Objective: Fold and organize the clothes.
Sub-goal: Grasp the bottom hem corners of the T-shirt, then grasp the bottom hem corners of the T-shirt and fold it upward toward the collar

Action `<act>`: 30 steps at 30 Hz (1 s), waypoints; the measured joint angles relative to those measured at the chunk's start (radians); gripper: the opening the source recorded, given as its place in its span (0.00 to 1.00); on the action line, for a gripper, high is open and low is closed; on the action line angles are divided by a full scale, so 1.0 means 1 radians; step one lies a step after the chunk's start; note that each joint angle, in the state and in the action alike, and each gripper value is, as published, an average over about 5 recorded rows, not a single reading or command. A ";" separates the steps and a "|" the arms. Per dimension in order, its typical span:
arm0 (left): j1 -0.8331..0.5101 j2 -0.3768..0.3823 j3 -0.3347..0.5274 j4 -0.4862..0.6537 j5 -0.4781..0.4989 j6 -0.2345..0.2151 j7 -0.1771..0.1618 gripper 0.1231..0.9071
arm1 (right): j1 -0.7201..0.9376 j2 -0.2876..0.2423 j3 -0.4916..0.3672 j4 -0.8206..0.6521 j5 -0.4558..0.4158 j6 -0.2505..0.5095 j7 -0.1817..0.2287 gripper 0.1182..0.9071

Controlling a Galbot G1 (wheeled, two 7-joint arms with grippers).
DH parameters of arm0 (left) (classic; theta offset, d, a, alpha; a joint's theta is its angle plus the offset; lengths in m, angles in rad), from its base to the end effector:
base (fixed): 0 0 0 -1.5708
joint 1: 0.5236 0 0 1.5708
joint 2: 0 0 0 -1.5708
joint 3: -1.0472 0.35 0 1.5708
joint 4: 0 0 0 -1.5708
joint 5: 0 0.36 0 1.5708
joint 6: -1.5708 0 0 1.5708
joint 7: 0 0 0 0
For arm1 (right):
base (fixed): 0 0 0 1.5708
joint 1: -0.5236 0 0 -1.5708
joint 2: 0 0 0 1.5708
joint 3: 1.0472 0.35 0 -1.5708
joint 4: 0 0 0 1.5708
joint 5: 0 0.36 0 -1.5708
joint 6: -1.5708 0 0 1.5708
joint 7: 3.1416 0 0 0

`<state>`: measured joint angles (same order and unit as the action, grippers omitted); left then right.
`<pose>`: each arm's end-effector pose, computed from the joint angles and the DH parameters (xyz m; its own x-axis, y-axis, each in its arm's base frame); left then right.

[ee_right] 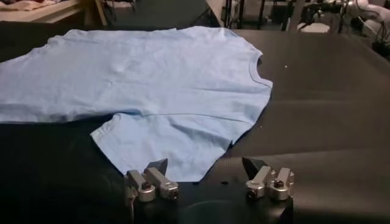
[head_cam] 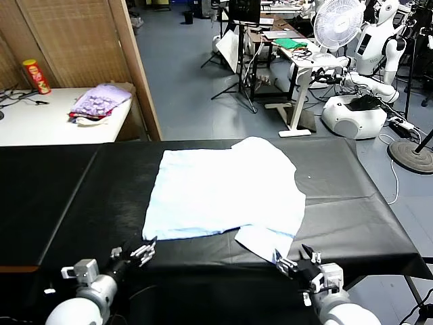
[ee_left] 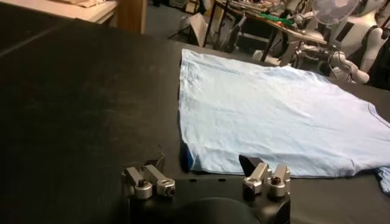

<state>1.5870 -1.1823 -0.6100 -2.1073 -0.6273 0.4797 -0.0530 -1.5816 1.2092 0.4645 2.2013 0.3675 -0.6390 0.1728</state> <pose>0.1907 0.0876 -0.2815 -0.8664 0.1725 0.4687 0.0728 0.9720 -0.2232 0.1811 -0.0327 -0.2640 -0.8227 -0.0930 0.5608 -0.1170 0.9931 -0.0070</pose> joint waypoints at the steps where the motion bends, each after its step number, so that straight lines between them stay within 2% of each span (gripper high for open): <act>1: -0.002 -0.001 0.001 0.002 0.003 0.000 0.001 0.86 | 0.001 0.001 -0.001 -0.003 -0.002 0.000 0.000 0.84; 3: -0.007 -0.004 0.004 0.008 0.010 0.001 0.002 0.86 | 0.005 0.006 -0.003 -0.011 -0.007 0.001 -0.001 0.79; 9: -0.025 -0.012 0.017 0.041 0.032 -0.004 0.004 0.82 | 0.015 0.029 -0.010 -0.040 -0.015 0.010 -0.007 0.41; 11: -0.029 -0.015 0.019 0.051 0.042 -0.011 0.006 0.73 | 0.014 0.035 -0.013 -0.046 -0.016 0.013 -0.009 0.26; 13: -0.028 -0.021 0.020 0.058 0.050 -0.018 0.007 0.58 | 0.011 0.039 -0.017 -0.051 -0.017 0.016 -0.011 0.12; 16: -0.022 -0.031 0.022 0.056 0.055 -0.022 0.011 0.37 | 0.004 0.042 -0.019 -0.051 -0.018 0.018 -0.010 0.01; 20: -0.005 -0.037 0.025 0.036 0.058 -0.022 0.016 0.10 | -0.019 0.036 -0.007 -0.026 -0.018 0.016 0.007 0.01; 22: 0.007 -0.036 0.024 0.019 0.060 -0.021 0.013 0.02 | -0.038 0.030 0.005 -0.001 -0.018 0.006 0.017 0.00; 26: 0.042 -0.019 0.008 -0.035 0.054 -0.018 -0.002 0.01 | -0.085 0.015 0.036 0.070 -0.016 -0.011 0.022 0.00; 30: 0.096 0.004 -0.016 -0.100 0.030 -0.020 -0.014 0.01 | -0.099 -0.004 0.069 0.117 -0.003 -0.001 0.003 0.00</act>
<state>1.6833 -1.1784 -0.6264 -2.2071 -0.5970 0.4602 -0.0673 -1.6811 1.2052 0.5333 2.3180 0.3642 -0.6397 0.1761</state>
